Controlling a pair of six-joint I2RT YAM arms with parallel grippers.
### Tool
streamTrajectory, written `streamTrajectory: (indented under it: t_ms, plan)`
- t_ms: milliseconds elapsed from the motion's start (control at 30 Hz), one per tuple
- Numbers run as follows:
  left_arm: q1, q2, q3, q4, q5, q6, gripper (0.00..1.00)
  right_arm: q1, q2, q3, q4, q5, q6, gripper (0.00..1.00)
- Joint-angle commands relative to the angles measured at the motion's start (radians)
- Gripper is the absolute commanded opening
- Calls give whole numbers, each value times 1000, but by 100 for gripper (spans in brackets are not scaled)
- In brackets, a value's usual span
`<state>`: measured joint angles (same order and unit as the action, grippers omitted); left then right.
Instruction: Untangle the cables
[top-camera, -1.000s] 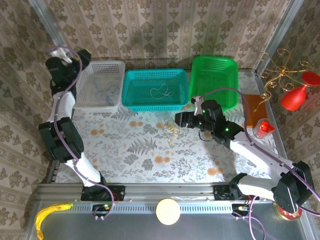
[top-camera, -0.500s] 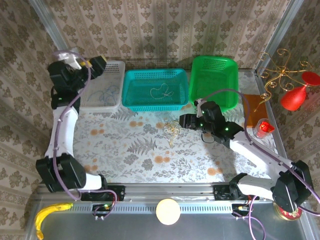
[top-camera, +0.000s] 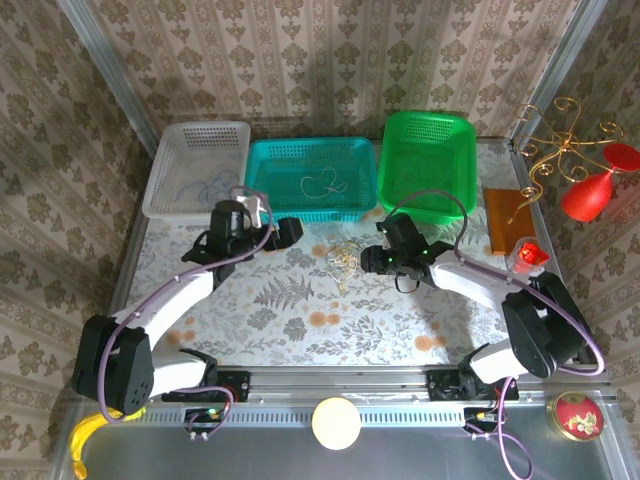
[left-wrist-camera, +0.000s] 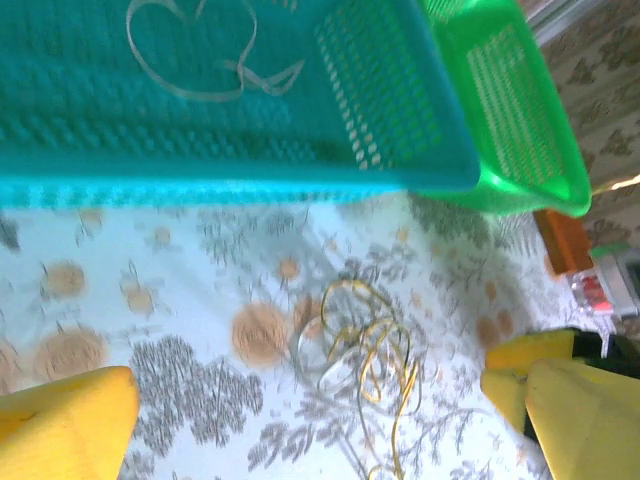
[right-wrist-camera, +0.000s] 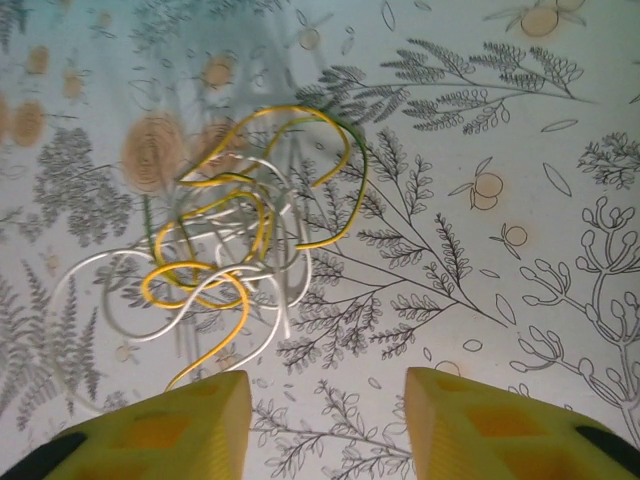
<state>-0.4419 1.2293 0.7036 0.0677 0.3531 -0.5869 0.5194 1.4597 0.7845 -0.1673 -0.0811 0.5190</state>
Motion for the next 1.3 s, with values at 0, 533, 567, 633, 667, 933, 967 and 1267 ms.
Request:
streamTrajectory:
  t_ms: [0, 533, 567, 633, 667, 933, 967, 1267]
  plan:
    - [-51, 4, -17, 93, -77, -59, 100, -7, 37, 3, 60, -10, -4, 42]
    - [-135, 113, 13, 133, -88, -70, 100, -18, 145, 42, 136, -47, 28, 34]
    - [-138, 116, 14, 135, -87, -70, 100, -18, 139, 40, 140, -43, 32, 34]
    - [-142, 119, 14, 137, -89, -71, 100, -22, 132, 46, 141, -47, 33, 34]
    - [-142, 121, 14, 138, -90, -71, 100, -22, 126, 48, 144, -51, 35, 33]
    - [-148, 122, 16, 141, -90, -78, 100, -21, 104, 53, 151, -66, 49, 33]
    - [-148, 122, 16, 140, -90, -79, 100, -22, 92, 45, 154, -65, 52, 33]
    - [-149, 121, 20, 141, -88, -82, 100, -22, -18, -13, 141, -30, 67, 39]
